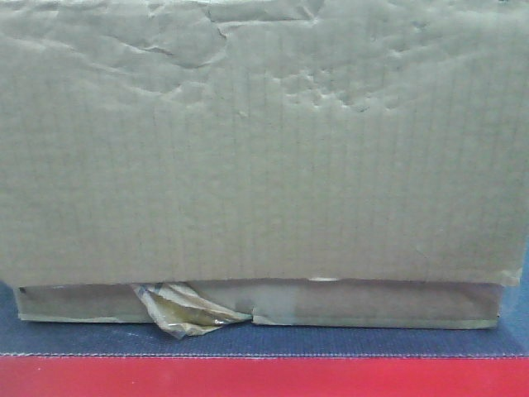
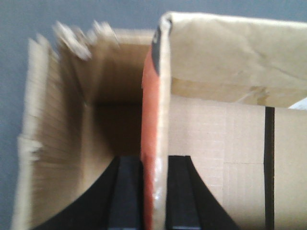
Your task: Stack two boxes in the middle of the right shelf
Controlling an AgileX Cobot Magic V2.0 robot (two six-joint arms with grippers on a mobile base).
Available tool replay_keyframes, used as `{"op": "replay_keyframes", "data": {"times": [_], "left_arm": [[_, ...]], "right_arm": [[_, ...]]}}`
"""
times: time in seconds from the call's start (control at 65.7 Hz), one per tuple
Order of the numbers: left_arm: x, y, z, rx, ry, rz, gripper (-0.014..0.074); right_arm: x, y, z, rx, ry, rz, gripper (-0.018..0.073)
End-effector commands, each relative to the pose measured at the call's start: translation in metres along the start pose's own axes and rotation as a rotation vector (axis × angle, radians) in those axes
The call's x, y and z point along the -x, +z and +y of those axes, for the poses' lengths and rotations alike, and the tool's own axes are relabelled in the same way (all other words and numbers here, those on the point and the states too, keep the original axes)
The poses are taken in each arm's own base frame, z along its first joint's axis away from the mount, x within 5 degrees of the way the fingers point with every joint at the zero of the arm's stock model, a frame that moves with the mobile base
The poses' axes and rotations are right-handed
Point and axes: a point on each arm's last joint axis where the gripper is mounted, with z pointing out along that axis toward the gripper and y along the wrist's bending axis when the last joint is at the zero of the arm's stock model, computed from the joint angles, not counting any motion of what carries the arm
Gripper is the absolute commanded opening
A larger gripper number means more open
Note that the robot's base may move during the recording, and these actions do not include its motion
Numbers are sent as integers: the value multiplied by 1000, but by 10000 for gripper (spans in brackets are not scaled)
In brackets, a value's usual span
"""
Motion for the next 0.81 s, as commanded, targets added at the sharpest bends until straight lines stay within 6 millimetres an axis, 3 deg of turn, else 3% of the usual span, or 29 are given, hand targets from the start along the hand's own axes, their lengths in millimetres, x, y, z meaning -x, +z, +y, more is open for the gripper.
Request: {"op": "replay_keyframes", "data": {"times": [0.0, 0.319, 0.684, 0.791], "left_arm": [[-4, 7, -3, -14, 0, 17, -111], [-34, 42, 1, 32, 23, 161, -111], [-34, 49, 11, 61, 9, 178, -106], [-34, 49, 10, 53, 6, 175, -17]], "right_arm": [[2, 0, 0, 1, -13, -27, -163], [2, 0, 0, 1, -13, -27, -163], [2, 0, 0, 1, -13, -27, -163], [2, 0, 0, 1, -13, -27, -163]]}}
